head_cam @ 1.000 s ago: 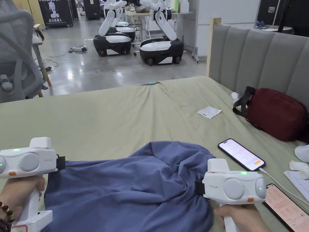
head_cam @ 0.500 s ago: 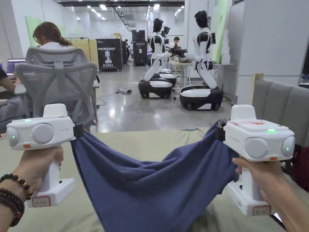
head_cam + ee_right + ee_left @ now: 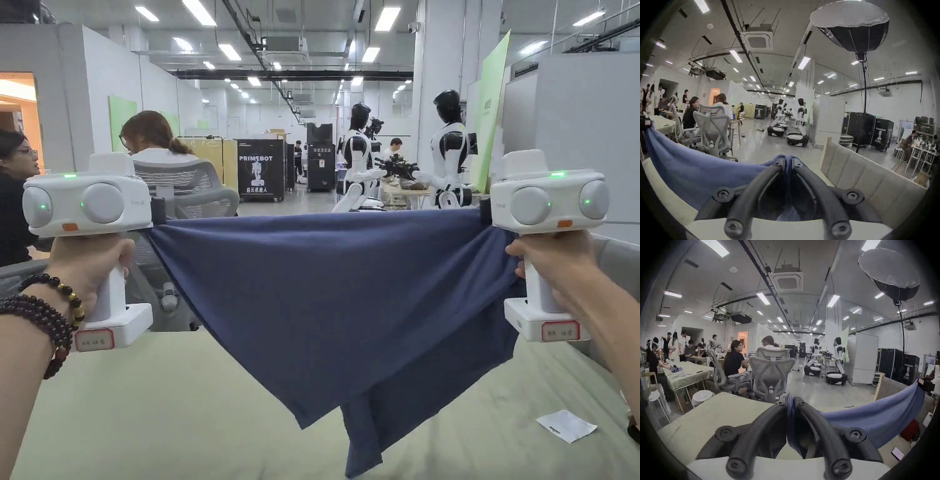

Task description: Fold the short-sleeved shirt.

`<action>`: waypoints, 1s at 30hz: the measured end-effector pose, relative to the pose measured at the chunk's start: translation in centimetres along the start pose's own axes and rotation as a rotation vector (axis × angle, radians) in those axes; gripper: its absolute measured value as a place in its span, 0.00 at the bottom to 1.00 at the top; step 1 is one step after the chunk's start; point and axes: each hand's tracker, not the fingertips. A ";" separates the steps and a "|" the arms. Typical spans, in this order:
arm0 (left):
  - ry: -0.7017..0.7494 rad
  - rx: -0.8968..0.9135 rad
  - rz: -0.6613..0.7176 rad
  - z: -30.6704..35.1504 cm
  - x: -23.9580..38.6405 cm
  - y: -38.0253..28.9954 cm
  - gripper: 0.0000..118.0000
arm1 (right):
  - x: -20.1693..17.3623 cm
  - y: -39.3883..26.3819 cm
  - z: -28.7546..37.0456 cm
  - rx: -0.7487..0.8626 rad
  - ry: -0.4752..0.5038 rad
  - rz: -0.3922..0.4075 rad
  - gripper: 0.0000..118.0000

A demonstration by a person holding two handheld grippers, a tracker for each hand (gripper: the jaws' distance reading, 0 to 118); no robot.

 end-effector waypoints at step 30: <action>-0.140 -0.246 0.018 14.9 -2.0 -25.3 0.04 | 1.8 -25.7 14.7 -0.224 0.103 0.043 0.05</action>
